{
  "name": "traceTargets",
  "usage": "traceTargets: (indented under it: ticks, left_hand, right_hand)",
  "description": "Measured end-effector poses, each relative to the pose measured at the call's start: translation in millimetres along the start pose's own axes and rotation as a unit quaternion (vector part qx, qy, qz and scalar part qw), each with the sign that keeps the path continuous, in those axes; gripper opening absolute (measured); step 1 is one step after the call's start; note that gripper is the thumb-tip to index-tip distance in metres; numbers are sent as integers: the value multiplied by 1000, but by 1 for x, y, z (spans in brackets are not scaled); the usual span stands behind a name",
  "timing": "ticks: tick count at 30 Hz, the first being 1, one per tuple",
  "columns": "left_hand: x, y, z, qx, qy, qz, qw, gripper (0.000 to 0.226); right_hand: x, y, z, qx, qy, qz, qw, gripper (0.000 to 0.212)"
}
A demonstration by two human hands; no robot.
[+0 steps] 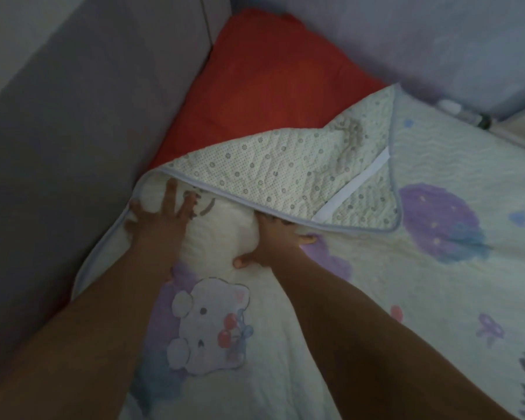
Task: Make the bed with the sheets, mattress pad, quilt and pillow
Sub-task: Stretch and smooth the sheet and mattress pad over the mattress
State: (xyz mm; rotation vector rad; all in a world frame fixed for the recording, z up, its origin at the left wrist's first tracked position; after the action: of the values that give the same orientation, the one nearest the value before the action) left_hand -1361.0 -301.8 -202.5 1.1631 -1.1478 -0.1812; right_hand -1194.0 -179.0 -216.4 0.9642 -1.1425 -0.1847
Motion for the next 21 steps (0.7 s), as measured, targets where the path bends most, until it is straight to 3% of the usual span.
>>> traceTargets:
  ticks: [2, 5, 7, 11, 12, 15, 16, 17, 18, 20, 21]
  left_hand:
    - [12, 3, -3, 10, 10, -5, 1000, 67]
    - [26, 22, -16, -51, 18, -83, 995, 63]
    - [26, 34, -21, -43, 70, -35, 996, 77]
    - [20, 42, -53, -79, 0, -76, 994, 69]
    - [17, 40, -57, -74, 13, -56, 996, 64]
    - [7, 43, -60, -19, 54, -47, 997, 52]
    - [3, 45, -60, -2, 63, -51, 997, 49]
    - [-1, 46, -61, 11, 63, -57, 996, 49]
    - [-4, 46, -63, 16, 57, -62, 996, 52]
    - [-6, 50, -68, 18, 57, -72, 996, 66]
    - [-7, 51, -71, -8, 58, -73, 996, 78]
  right_hand:
    - [7, 13, -7, -6, 45, -55, 997, 113]
    - [16, 46, -29, 31, 65, -181, 981, 59]
    - [18, 67, -52, 57, 50, -241, 967, 38]
    - [3, 86, -86, 45, -10, -209, 977, 30]
    - [-2, 93, -90, 17, -22, -209, 977, 31]
    - [-17, 117, -97, -221, -74, -235, 944, 29]
    - [-21, 122, -97, -347, -86, -216, 909, 28]
    - [-30, 127, -97, -500, -86, -189, 841, 29]
    - [-36, 129, -91, -686, -82, -130, 711, 29]
    - [-45, 149, -78, -852, -3, -70, 519, 19]
    - [-49, 155, -79, -880, 0, -59, 471, 15]
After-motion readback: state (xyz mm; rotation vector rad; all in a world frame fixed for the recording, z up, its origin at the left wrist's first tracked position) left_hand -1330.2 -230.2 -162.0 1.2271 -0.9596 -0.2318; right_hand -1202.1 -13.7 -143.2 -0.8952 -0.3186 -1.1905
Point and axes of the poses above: each hand's wrist, its own x-axis away from the middle knuckle, its own y-axis out of the back of the hand, z = x × y, the point moved 5 cm from there along -x, towards the middle knuckle, and after that the axes turned 6 degrees about x, right-handed, at the moved point
